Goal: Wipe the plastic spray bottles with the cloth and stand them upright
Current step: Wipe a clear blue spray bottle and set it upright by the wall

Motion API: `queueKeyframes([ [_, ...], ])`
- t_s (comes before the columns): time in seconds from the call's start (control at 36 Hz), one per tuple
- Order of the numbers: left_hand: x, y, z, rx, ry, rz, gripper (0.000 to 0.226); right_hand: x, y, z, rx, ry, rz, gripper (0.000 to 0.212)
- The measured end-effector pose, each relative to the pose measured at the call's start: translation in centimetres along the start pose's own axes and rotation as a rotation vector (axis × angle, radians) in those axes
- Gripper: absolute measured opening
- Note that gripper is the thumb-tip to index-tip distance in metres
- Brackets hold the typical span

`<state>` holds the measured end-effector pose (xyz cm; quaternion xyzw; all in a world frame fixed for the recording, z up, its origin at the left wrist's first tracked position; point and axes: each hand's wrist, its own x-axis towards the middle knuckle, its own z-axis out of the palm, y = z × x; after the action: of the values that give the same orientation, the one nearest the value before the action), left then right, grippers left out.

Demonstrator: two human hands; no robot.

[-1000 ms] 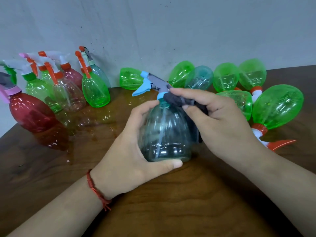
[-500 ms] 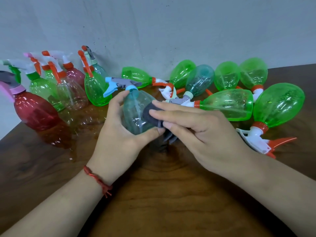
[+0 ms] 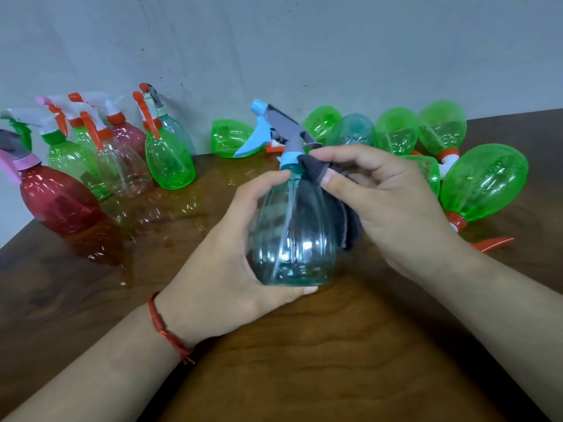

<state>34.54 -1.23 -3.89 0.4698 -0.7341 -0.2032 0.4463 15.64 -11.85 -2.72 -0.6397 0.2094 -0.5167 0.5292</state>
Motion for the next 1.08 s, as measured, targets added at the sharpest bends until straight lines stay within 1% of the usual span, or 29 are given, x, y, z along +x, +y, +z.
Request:
queueKeyframes([
  [0.06, 0.0, -0.2, 0.0, 0.029, 0.025, 0.018, 0.111, -0.1, 0.0, -0.1, -0.038, -0.029, -0.014, 0.019],
  [0.11, 0.0, -0.4, -0.1, 0.067, 0.069, 0.012, 0.111, -0.1, 0.0, -0.3, -0.193, -0.053, -0.088, 0.022],
  [0.19, 0.0, -0.8, -0.3, 0.066, 0.166, -0.046, 0.112, -0.5, 0.1, -0.2, -0.413, -0.115, -0.227, 0.025],
  [0.31, 0.1, -1.9, -0.9, 0.036, 0.314, -0.137, 0.113, -1.6, 0.2, 0.7, -0.542, -0.242, -0.313, 0.029],
  [0.39, 0.2, -2.1, -1.2, 0.008, 0.342, -0.202, 0.111, -2.1, 0.5, 1.0, -0.601, -0.246, -0.37, 0.029],
  [0.44, 0.2, -1.9, -1.1, -0.013, 0.321, -0.227, 0.111, -2.1, 0.7, 1.1, -0.605, -0.232, -0.369, 0.03],
  [0.5, 0.2, -1.7, -1.0, -0.028, 0.27, -0.23, 0.111, -1.9, 1.0, 1.0, -0.571, -0.196, -0.33, 0.032],
  [0.64, 0.0, -1.3, -0.3, 0.051, 0.128, -0.161, 0.113, -1.1, 1.1, 0.4, -0.526, -0.078, -0.24, 0.028],
  [0.75, -0.3, -1.0, 0.0, -0.017, 0.023, -0.138, 0.113, -0.8, 1.0, 0.1, -0.506, -0.032, -0.184, 0.027],
  [0.81, -0.4, -0.5, 0.1, -0.114, -0.002, -0.144, 0.111, -0.7, 0.7, 0.1, -0.425, -0.008, -0.119, 0.026],
  [0.89, -0.4, -0.3, 0.1, -0.22, 0.017, -0.157, 0.107, -0.6, 0.1, 0.2, -0.269, 0.002, -0.043, 0.024],
  [0.97, -0.2, -0.4, -0.3, -0.143, 0.026, -0.159, 0.108, -0.6, 0.2, 0.0, -0.249, 0.003, -0.069, 0.024],
  [1.08, -0.1, -0.9, -0.8, 0.032, -0.011, -0.125, 0.118, -0.8, 0.5, 0.1, -0.306, -0.022, -0.145, 0.026],
])
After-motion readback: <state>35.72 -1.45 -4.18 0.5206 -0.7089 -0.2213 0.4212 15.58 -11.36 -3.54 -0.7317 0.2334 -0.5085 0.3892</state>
